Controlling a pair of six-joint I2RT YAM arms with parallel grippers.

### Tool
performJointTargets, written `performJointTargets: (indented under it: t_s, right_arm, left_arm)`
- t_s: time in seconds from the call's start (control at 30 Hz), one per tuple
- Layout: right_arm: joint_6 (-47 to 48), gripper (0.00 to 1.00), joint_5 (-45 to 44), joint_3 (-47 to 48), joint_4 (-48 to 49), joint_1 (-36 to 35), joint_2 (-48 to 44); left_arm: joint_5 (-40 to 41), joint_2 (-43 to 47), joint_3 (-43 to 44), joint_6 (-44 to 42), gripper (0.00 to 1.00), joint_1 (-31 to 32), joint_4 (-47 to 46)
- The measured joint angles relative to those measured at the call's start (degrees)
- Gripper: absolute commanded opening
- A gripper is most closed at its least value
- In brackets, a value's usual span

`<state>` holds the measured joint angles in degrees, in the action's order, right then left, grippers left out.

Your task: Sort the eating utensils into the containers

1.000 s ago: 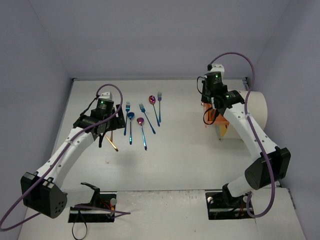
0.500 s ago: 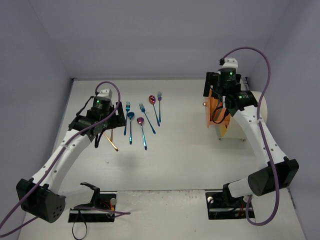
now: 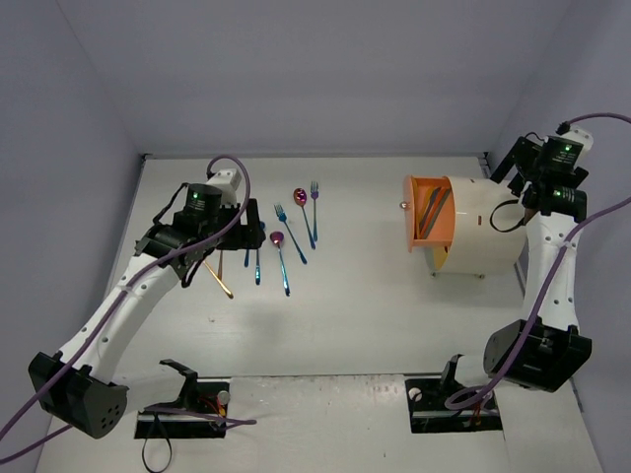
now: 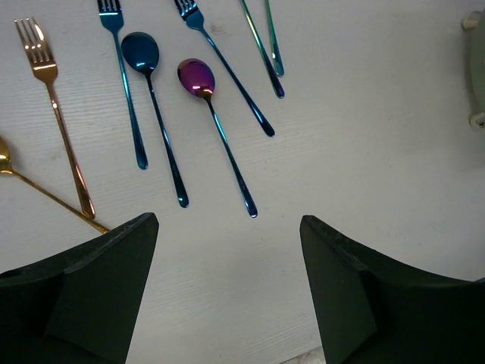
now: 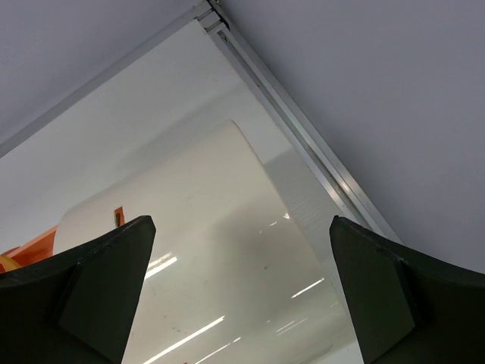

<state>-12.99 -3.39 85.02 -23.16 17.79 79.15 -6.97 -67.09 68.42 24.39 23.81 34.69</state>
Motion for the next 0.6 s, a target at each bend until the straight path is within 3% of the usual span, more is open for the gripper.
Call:
performJointTargets:
  t_s: [0.27, 0.6]
  right_arm:
    - [-1.13, 0.98, 12.95, -2.51, 1.57, 5.51, 1.28]
    - [-3.29, 0.95, 26.67, -10.98, 9.69, 6.8, 2.54]
  left_arm:
    - [-6.35, -2.15, 0.04, -4.6, 0.74, 2.88, -4.62]
    - [-15.37, -9.78, 2.97, -10.66, 0.74, 9.15, -15.92]
